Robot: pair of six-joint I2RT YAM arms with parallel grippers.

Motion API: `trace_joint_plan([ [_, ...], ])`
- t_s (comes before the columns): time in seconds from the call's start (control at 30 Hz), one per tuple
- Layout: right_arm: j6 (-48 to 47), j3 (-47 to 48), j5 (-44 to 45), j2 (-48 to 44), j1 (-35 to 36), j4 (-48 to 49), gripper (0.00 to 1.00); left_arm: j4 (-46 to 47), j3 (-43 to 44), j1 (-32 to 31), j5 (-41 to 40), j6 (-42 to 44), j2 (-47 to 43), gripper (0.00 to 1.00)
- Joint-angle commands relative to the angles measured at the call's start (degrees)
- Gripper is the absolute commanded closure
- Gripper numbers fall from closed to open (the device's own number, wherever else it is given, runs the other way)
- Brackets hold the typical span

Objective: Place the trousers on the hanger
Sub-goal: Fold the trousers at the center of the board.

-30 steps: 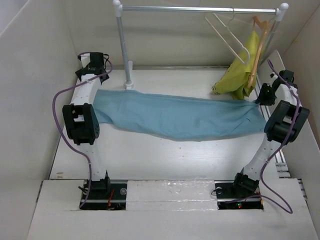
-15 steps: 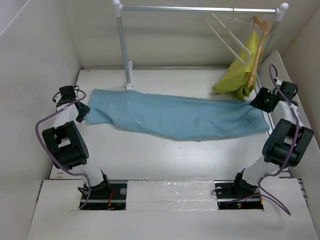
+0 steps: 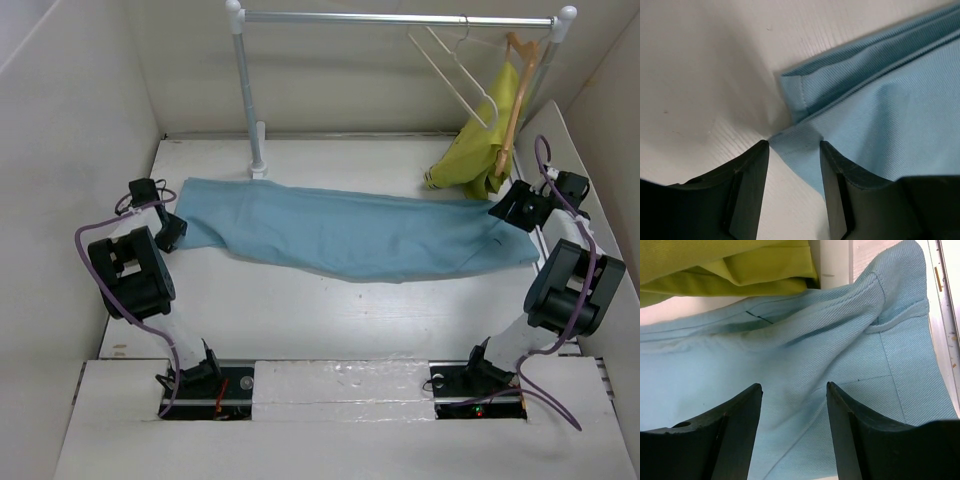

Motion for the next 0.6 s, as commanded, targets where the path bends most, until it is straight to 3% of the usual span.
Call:
trace_joint_plan([
  [0.0, -0.01, 2.15, -1.39, -0.88, 0.17, 2.80, 0.40, -0.49, -0.85, -0.01, -6.39, -3.27, -4.55, 0.58],
  [0.17, -0.36, 1.89, -1.21, -0.44, 0.17, 2.89, 0.40, -0.21, -4.27, -0.01, -9.03, -5.20, -6.86, 0.56],
  [0.57, -0.36, -0.13, -2.35, 0.62, 0.70, 5.08, 0.40, 9.01, -6.40, -0.01, 0.46, -5.03, -4.22, 0.61],
])
